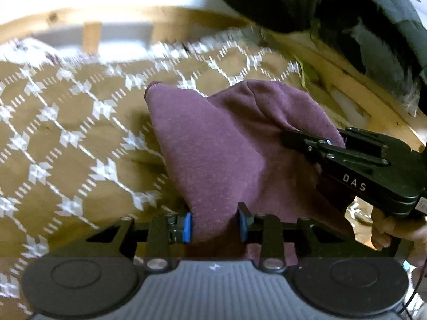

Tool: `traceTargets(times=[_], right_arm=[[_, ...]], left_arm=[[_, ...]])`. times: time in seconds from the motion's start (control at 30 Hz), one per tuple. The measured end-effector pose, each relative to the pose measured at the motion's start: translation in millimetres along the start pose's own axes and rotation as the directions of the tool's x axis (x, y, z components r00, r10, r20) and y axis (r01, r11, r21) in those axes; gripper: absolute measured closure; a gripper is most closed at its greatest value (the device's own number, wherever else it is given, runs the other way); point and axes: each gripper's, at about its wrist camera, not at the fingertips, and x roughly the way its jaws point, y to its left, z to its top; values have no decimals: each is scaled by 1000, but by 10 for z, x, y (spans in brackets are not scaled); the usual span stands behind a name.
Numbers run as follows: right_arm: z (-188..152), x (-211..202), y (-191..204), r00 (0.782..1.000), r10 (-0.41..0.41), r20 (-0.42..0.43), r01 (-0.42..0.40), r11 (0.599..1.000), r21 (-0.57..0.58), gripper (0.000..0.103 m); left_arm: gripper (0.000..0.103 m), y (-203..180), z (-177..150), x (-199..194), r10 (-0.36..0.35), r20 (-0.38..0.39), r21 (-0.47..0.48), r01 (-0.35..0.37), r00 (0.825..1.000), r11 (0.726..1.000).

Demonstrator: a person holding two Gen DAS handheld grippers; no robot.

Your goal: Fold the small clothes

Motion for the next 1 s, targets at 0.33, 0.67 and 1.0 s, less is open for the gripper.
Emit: traceTargets(times=[0.33,0.67,1.0], right_arm=[[382,581,543,987,146,73,-149,988,46,85],[255,1091,861,980,200,-20,-197,977,81,85],[176,1113,801,983,176,-50,-170,979,111,68]], left_arm=[[66,785,99,-355,146,44,-97,-142,988,985],[61,1226,-140,-282,173,5,-159,-171,985,973],[32,1245,-171,-349,211,2,-202,-207,977,957]])
